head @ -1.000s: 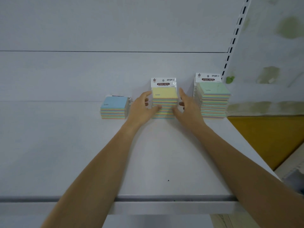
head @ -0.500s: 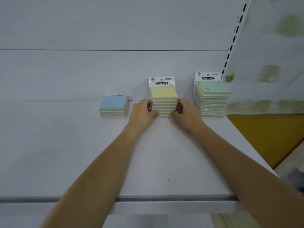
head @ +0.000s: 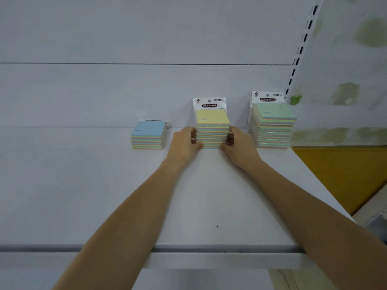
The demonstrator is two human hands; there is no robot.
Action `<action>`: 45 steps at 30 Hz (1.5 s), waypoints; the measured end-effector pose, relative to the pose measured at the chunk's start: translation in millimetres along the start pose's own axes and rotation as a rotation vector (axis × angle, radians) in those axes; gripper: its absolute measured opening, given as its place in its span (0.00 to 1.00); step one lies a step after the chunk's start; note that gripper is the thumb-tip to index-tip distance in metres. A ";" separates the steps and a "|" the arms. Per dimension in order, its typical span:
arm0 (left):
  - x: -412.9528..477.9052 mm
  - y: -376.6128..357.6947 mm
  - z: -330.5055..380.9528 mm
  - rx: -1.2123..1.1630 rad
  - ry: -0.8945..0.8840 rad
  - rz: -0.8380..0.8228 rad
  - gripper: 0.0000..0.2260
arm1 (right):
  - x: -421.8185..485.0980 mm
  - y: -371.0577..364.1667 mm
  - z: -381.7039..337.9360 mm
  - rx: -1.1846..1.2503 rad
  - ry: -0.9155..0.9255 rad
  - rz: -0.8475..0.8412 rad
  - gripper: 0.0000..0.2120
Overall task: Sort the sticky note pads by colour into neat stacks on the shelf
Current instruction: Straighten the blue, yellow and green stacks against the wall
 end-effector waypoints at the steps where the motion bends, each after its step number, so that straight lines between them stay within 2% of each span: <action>1: 0.2 -0.6 -0.4 0.001 -0.001 -0.003 0.14 | -0.6 -0.1 -0.4 0.007 0.008 -0.001 0.18; 6: 1.8 10.4 3.4 -0.055 -0.004 0.121 0.13 | -3.2 7.4 -10.6 0.074 0.079 0.040 0.12; 9: 1.4 15.5 13.8 -0.077 -0.071 0.185 0.11 | -1.7 7.9 -11.7 0.011 0.104 0.070 0.13; 12: 1.0 17.5 17.5 -0.044 -0.099 0.202 0.11 | -3.1 8.6 -13.4 -0.008 0.113 0.089 0.15; 19: 1.4 20.1 19.9 -0.051 -0.091 0.208 0.11 | -3.3 8.5 -13.2 -0.040 0.103 0.124 0.10; 23: 0.5 21.3 18.0 -0.046 -0.059 0.203 0.10 | -4.6 11.9 -13.8 -0.009 0.076 0.151 0.04; 26: -2.8 30.5 19.8 0.019 -0.050 0.247 0.08 | -13.2 26.6 -22.6 -0.004 0.092 0.230 0.14; 30: -8.4 36.9 49.7 0.063 -0.209 0.308 0.19 | -21.5 68.1 -37.7 0.052 0.140 0.309 0.22; 33: -0.6 17.8 87.1 0.124 -0.300 0.193 0.18 | -21.9 109.5 -26.9 0.031 0.139 0.404 0.21; 36: 8.9 -23.2 114.0 0.157 -0.279 -0.018 0.13 | -25.3 135.1 11.6 -0.058 0.014 0.444 0.22; 40: 2.1 -76.9 126.3 0.136 -0.139 -0.204 0.13 | -27.9 128.7 64.7 -0.108 -0.202 0.281 0.24; 43: 0.6 -94.5 128.6 0.059 -0.081 -0.208 0.12 | -19.9 117.2 83.3 -0.069 -0.309 0.140 0.19; 45: 3.0 -102.6 122.6 -0.007 -0.062 -0.190 0.10 | -14.0 110.5 87.4 -0.061 -0.308 0.114 0.16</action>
Point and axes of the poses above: each hand's wrist, its own x-axis towards the middle knuckle, its own y-axis out of the back of the hand, z = x × y, the point moved 6 cm from there along x, towards the middle knuckle, and after that the axes turned 10 degrees about -y, right-handed, at the moved point
